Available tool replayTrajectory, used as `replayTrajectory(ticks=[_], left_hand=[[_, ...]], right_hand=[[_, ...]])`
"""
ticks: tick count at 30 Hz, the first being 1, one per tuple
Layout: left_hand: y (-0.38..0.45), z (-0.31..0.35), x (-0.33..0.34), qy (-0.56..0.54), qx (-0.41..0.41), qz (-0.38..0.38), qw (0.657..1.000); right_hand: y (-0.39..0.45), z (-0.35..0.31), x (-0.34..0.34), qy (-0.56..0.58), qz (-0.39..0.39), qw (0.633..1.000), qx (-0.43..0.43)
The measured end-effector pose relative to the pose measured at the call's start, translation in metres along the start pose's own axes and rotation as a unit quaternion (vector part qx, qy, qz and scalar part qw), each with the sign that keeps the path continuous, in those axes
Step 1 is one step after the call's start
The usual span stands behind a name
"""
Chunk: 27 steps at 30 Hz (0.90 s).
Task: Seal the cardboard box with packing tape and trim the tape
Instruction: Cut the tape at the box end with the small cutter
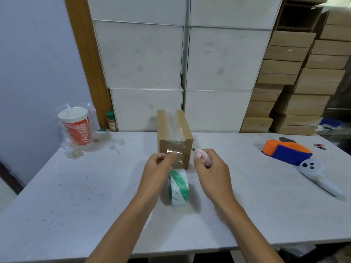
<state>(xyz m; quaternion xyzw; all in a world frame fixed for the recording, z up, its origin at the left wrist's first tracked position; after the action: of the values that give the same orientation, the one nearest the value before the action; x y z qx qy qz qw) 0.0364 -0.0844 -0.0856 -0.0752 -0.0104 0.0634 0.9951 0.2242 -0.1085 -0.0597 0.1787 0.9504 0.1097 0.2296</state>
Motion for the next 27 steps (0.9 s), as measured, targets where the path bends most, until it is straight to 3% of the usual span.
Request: replayTrajectory(ticks=[6,15,27], left_hand=[[-0.006,0.006,0.008,0.001,0.018,-0.035,0.999],[-0.006,0.006,0.009,-0.027,0.041,0.000,0.999],[-0.003,0.008,0.007,0.001,0.098,0.023,0.995]], right_hand=[[0.006,-0.039,0.014,0.018,-0.062,0.996,-0.059],[0.019,-0.051,0.041,-0.157,-0.182,0.958,-0.156],[0.026,-0.056,0.040,-0.221,-0.217,0.933,-0.182]])
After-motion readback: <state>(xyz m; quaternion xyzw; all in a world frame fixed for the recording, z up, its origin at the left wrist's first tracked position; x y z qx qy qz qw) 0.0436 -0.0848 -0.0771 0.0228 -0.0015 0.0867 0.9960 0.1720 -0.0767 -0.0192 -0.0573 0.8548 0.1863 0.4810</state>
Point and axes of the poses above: each hand's wrist, its own y-axis towards the middle knuckle, its own x-axis out of the palm, z = x × y, the point moved 7 cm from there along y, towards the middle knuckle, and after that the axes turned 1 degree about z, right-handed, at the moved point
